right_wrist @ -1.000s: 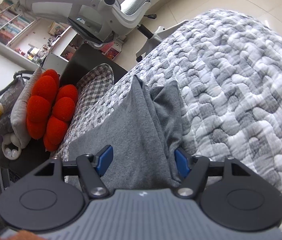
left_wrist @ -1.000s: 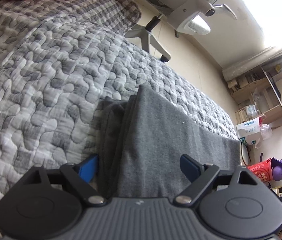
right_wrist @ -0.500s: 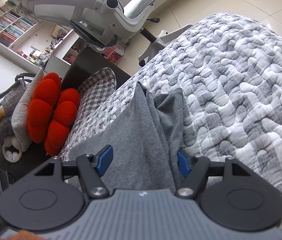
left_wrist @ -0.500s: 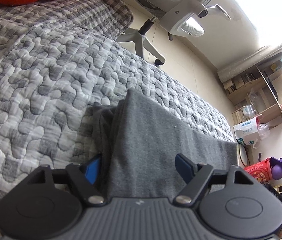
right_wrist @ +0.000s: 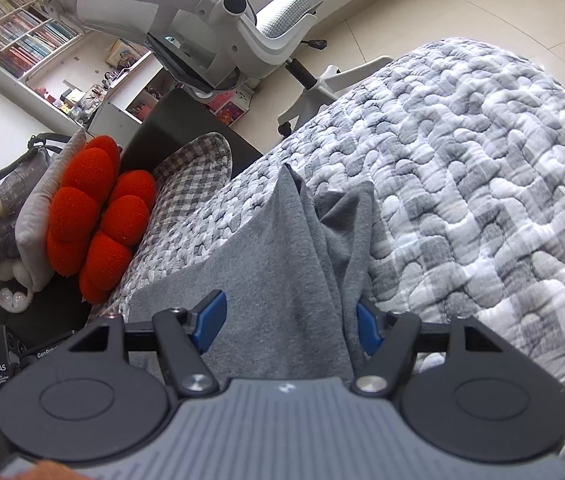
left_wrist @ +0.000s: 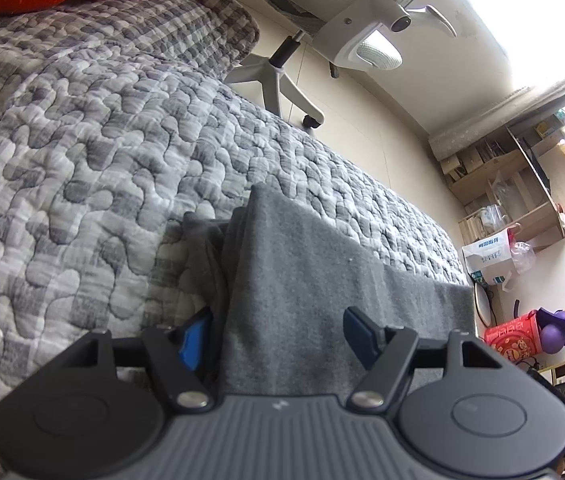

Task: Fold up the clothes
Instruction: 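Hold both open grippers against the side of the folded grey shirt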

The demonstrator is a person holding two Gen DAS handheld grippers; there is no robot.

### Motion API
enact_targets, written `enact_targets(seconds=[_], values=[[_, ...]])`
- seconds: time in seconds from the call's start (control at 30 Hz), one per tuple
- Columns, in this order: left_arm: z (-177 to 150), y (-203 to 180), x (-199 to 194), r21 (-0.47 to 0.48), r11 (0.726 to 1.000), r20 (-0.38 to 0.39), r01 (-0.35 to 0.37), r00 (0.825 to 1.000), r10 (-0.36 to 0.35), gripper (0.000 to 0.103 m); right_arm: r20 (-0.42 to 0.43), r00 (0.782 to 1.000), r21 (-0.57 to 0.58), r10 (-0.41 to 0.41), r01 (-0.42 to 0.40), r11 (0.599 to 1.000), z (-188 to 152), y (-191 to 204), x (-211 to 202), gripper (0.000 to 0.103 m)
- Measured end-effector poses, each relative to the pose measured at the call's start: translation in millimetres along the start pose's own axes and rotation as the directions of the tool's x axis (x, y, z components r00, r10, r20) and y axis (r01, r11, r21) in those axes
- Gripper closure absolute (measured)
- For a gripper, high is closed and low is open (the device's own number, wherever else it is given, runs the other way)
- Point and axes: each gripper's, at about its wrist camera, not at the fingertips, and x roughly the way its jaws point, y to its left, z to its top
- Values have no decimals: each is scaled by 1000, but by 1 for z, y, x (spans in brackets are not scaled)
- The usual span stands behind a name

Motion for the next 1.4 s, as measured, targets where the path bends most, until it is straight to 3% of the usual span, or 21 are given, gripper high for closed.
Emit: enact_targets(seconds=[0.17, 0.53, 0.6, 0.87, 1.27, 1.4], values=[[5, 6, -2, -7, 1000, 6, -31, 1000, 31, 36, -2, 1000, 5, 3, -3, 1000, 0, -1, -1, 34], [12, 12, 3, 79, 994, -36, 70, 997, -67, 29, 4, 1000, 3, 3, -3, 1000, 0, 0, -1, 34], [10, 10, 1, 91, 994, -44, 58, 998, -54, 33, 4, 1000, 2, 3, -3, 1000, -1, 0, -1, 34], [-3, -14, 6, 205, 978, 1, -23, 1000, 24, 29, 10, 1000, 1, -1, 1, 1000, -1, 1, 1, 33], [-7, -22, 6, 194, 979, 39, -69, 997, 62, 28, 39, 999, -70, -32, 35, 997, -4, 11, 8, 34], [-4, -18, 3, 159, 987, 34, -19, 999, 14, 28, 36, 998, -102, -59, 62, 993, -5, 15, 11, 40]])
